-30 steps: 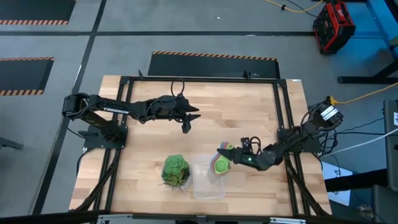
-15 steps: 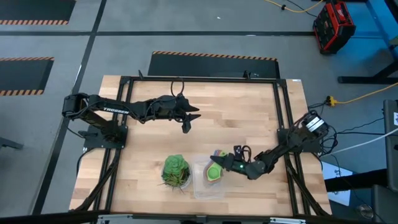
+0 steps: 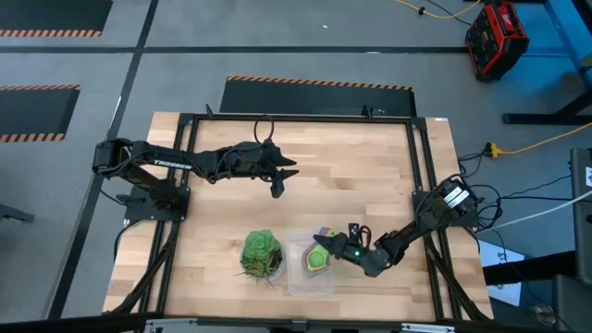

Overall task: Nest measuring cups in basket
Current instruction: Put the nested measuring cups into the transparent bin

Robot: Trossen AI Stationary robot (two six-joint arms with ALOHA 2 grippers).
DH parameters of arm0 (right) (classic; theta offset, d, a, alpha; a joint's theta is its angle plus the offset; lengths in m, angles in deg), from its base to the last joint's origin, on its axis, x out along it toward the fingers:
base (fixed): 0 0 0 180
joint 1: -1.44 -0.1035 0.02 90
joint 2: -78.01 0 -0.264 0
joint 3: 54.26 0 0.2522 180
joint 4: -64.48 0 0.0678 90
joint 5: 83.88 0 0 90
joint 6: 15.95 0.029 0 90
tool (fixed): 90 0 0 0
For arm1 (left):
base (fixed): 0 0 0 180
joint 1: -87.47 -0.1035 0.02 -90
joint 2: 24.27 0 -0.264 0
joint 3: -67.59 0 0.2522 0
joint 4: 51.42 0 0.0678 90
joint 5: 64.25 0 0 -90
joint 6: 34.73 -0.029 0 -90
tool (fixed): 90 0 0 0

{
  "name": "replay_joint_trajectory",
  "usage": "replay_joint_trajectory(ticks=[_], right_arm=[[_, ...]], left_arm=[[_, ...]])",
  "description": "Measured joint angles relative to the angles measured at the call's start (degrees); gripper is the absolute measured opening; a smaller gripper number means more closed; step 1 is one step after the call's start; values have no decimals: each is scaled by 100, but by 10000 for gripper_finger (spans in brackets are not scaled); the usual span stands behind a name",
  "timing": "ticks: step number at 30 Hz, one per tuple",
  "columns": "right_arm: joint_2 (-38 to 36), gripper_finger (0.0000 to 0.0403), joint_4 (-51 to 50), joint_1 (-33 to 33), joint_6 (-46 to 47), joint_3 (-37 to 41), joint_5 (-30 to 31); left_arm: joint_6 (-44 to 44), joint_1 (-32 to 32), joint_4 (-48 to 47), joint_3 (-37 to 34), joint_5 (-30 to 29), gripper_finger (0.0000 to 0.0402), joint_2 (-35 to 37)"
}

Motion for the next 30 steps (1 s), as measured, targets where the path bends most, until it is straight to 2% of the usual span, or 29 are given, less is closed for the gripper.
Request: replay_joint_trajectory(ticks=[9,18,26,30], right_arm=[[123,100,5,-2,194,0,-77],[123,100,-24,9,225,0,-407],[123,100,-715,17,1131,7,-760],[123,100,-716,46,1127,7,-769]], left_arm=[[0,0,2,0,0,135,0],[-2,0,-1,0,0,135,-2],[-3,2,-1,0,0,135,-2],[-4,2,-1,0,0,135,-2]])
